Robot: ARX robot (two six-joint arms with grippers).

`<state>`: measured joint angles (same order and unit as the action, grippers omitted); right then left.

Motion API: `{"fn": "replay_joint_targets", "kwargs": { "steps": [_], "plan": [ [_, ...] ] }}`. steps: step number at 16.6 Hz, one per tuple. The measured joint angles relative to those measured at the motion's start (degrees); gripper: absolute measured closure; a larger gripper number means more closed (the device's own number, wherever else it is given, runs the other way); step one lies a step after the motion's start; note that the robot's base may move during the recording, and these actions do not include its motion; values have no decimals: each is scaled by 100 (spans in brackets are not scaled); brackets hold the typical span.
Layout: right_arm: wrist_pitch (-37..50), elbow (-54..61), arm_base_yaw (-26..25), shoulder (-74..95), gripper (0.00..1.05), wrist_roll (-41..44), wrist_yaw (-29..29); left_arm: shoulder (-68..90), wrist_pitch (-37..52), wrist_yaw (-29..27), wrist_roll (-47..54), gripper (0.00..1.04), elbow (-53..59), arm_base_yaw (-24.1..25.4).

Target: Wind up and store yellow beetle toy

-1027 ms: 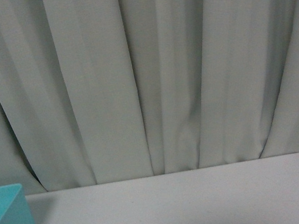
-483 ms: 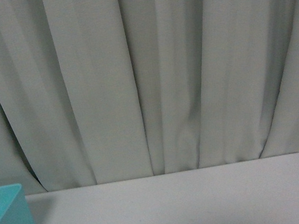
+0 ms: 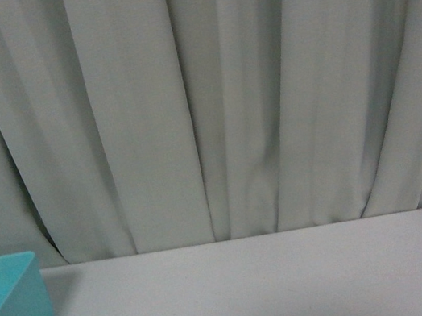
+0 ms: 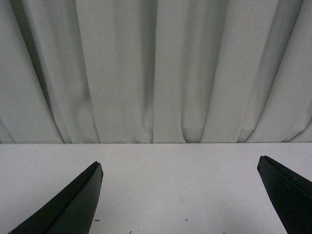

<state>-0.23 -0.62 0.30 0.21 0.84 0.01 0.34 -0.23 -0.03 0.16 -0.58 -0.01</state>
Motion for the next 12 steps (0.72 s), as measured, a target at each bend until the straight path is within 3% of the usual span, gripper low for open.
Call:
{"fn": "replay_joint_targets", "kwargs": {
  "steps": [12],
  "plan": [
    [15, 0, 0, -4, 7, 0, 2, 0, 4, 4, 0, 7, 0, 0]
  ]
}}
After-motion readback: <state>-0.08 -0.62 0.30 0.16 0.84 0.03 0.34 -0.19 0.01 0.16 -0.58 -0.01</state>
